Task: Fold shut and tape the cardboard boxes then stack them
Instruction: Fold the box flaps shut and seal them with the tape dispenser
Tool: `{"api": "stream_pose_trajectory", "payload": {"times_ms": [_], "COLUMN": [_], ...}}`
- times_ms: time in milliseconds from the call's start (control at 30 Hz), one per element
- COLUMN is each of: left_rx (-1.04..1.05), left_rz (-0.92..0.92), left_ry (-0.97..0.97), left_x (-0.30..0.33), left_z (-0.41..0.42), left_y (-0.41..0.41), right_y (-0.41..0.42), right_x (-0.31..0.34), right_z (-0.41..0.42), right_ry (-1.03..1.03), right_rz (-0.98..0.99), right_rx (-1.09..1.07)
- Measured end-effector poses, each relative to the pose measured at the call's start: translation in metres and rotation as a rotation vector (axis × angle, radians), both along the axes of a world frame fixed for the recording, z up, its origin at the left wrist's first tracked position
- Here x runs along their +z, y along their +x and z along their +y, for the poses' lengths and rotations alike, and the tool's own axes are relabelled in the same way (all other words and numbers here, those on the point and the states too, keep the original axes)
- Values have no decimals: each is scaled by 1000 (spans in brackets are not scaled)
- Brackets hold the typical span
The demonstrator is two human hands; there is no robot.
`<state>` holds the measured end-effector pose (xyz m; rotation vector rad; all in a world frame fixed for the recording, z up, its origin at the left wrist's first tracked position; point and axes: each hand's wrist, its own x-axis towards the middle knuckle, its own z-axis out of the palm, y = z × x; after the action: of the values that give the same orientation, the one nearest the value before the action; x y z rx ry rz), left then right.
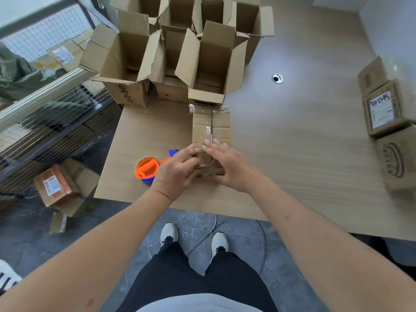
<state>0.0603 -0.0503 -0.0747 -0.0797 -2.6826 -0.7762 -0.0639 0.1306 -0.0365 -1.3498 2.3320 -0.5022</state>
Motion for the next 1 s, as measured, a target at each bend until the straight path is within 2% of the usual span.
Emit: {"api": "stream_pose_trajectory", "payload": {"times_ms": [67, 167, 233, 367, 500, 633, 700, 867, 1000], "left_rx": [-3, 29, 59, 102, 129, 172, 188, 204, 216], "left_rz": [21, 6, -21, -111, -117, -96, -102, -107, -123], "left_ry": [-38, -49, -28, -23, -28, -20, -8, -20, 2], "left_x": [-1, -1, 0, 12, 17, 13, 11, 13, 16], "left_z": [3, 9, 12, 17, 26, 32, 34, 38, 41], "left_y": [-3, -5, -6, -8, -14, -15, -14, -15, -15], "right_y": [-7, -9, -5, 8, 14, 29, 40, 60, 82], "right_x": [6, 6, 1, -6, -6, -8, -6, -1, -6], "right_z": [14, 38, 49, 51, 45, 32, 22, 3, -7], "right_ry": [-97, -179, -221, -279, -305, -259, -249, -127, -141], "right_rz": [48, 289, 329, 101, -134, -296, -313, -278, -534], "right_rx": [-23, -96, -164, -353, -655, -890, -959, -1009, -862]}}
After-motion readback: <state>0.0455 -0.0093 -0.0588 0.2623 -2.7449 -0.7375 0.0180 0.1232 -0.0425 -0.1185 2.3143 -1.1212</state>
